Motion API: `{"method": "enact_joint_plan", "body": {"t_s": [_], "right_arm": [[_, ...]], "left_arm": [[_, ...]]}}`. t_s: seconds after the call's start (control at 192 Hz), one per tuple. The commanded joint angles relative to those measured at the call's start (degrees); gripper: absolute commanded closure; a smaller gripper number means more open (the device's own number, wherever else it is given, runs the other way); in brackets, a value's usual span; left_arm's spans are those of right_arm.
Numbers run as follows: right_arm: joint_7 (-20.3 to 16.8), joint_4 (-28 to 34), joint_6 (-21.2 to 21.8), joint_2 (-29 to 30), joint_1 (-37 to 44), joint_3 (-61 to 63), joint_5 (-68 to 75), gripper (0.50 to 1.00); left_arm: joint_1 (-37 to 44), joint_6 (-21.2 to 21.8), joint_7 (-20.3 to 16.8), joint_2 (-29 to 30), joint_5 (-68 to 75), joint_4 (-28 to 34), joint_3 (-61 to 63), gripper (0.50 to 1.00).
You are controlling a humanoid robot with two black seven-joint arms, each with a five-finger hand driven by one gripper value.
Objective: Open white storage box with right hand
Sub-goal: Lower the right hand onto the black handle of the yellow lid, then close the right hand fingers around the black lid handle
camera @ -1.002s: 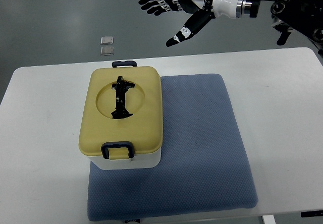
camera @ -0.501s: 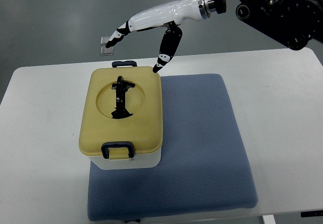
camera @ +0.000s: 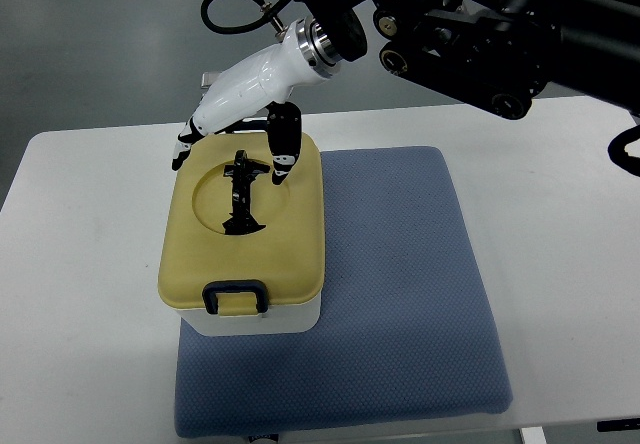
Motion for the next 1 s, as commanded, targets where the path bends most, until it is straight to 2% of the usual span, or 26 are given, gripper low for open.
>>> {"method": "enact_joint_plan", "body": {"t_s": [0.0, 0.256, 0.605, 0.658, 0.741, 0.997], "right_arm": [[-0.06, -0.13, 0.00, 0.95, 0.01, -0.10, -0.65, 0.574], [-0.24, -0.57, -2.46, 2.35, -0.43, -2.56, -1.62, 0.574], [-0.59, -0.75, -3.60, 2.79, -0.70, -2.83, -2.14, 0.587], [-0.59, -0.75, -3.60, 2.79, -0.78, -2.83, -2.23, 0.599], [-0.68, -0.84, -3.60, 2.79, -0.78, -2.83, -2.23, 0.664], [-0.59, -1.10, -4.57, 2.88, -1.40, -2.83, -2.50, 0.760]], "left_arm": [[0.00, 0.01, -0.01, 0.00, 0.00, 0.00, 0.00, 0.500], [0.00, 0.01, -0.01, 0.00, 0.00, 0.00, 0.00, 0.500], [0.00, 0.01, -0.01, 0.00, 0.00, 0.00, 0.00, 0.500], [0.00, 0.01, -0.01, 0.00, 0.00, 0.00, 0.00, 0.500], [0.00, 0.01, -0.01, 0.00, 0.00, 0.00, 0.00, 0.500], [0.00, 0.01, -0.01, 0.00, 0.00, 0.00, 0.00, 0.500]]}}
